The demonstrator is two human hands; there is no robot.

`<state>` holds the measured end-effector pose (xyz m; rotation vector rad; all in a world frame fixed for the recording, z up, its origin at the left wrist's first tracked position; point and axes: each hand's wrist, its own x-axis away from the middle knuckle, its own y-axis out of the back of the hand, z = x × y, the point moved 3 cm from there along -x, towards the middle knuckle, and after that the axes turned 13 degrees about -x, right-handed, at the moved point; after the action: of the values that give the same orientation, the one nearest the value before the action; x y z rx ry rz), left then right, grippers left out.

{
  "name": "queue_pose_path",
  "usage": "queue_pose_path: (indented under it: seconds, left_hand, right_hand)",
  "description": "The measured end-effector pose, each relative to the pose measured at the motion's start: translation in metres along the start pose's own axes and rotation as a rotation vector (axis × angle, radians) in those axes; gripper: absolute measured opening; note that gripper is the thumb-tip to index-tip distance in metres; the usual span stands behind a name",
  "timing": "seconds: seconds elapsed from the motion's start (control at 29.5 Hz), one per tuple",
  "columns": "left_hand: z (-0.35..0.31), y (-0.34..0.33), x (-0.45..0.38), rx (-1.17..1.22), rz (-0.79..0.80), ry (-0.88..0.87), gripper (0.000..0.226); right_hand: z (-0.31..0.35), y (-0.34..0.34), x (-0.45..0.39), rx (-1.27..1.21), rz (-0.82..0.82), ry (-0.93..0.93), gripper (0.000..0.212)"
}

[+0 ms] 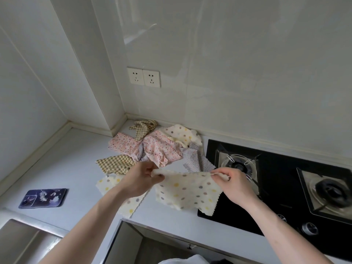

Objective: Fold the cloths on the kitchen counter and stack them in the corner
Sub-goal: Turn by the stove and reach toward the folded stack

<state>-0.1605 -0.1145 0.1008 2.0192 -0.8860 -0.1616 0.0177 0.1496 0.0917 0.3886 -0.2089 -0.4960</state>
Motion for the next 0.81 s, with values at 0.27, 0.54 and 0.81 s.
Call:
queue_pose_path:
  seconds: [0.27, 0.54, 0.81]
  left_hand:
    - [-0.002, 0.0, 0.021, -0.039, -0.089, -0.134, 0.012]
    - [0.034, -0.07, 0.05, -0.254, 0.127, -0.084, 0.009]
    - [0.07, -0.147, 0.059, -0.336, 0.36, 0.004, 0.022]
  right_hand:
    - [-0.009, 0.008, 0.023, -0.002, 0.01, 0.033, 0.012]
    - [-0.069, -0.009, 0.064, 0.08, 0.206, -0.195, 0.014]
    - [-0.131, -0.036, 0.091, 0.214, 0.288, -0.377, 0.009]
